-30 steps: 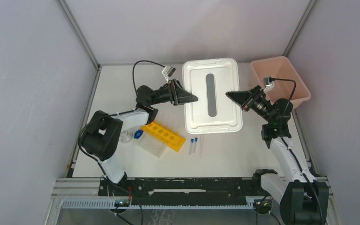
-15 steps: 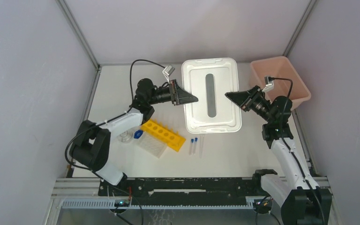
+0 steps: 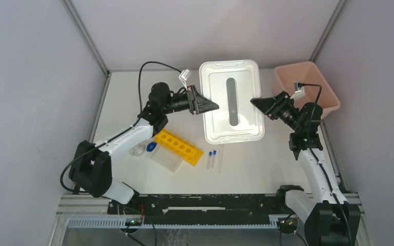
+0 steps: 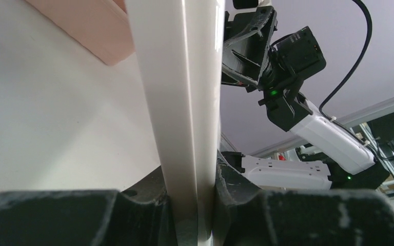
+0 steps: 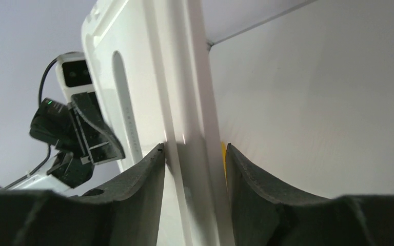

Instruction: Organize the chemistry lab equipment

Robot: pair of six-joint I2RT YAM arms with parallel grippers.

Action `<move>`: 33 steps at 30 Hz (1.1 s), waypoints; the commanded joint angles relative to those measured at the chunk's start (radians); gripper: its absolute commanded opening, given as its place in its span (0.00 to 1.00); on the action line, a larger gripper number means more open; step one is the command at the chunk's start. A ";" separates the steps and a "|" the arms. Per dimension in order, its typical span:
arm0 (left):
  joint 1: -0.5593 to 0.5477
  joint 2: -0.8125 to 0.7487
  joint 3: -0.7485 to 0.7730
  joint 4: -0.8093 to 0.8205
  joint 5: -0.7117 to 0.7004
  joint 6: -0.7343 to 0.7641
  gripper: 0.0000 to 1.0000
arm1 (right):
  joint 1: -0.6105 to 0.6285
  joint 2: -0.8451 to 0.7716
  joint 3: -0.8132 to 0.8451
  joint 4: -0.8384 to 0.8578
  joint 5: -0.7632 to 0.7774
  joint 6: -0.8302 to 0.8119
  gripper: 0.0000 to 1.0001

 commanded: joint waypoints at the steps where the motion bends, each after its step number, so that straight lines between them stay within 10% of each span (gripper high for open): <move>1: 0.034 -0.079 0.096 0.022 -0.145 0.090 0.00 | -0.065 0.012 0.027 0.007 0.027 -0.033 0.52; 11: 0.062 -0.144 0.136 -0.024 -0.232 0.127 0.00 | -0.119 0.049 0.082 -0.120 0.159 -0.171 0.53; 22: 0.063 -0.225 0.156 -0.165 -0.472 0.278 0.00 | 0.088 0.210 0.438 -0.546 0.845 -0.561 0.53; 33: 0.062 -0.270 0.146 -0.314 -0.765 0.335 0.00 | 0.133 0.585 0.754 -0.796 1.153 -0.710 0.54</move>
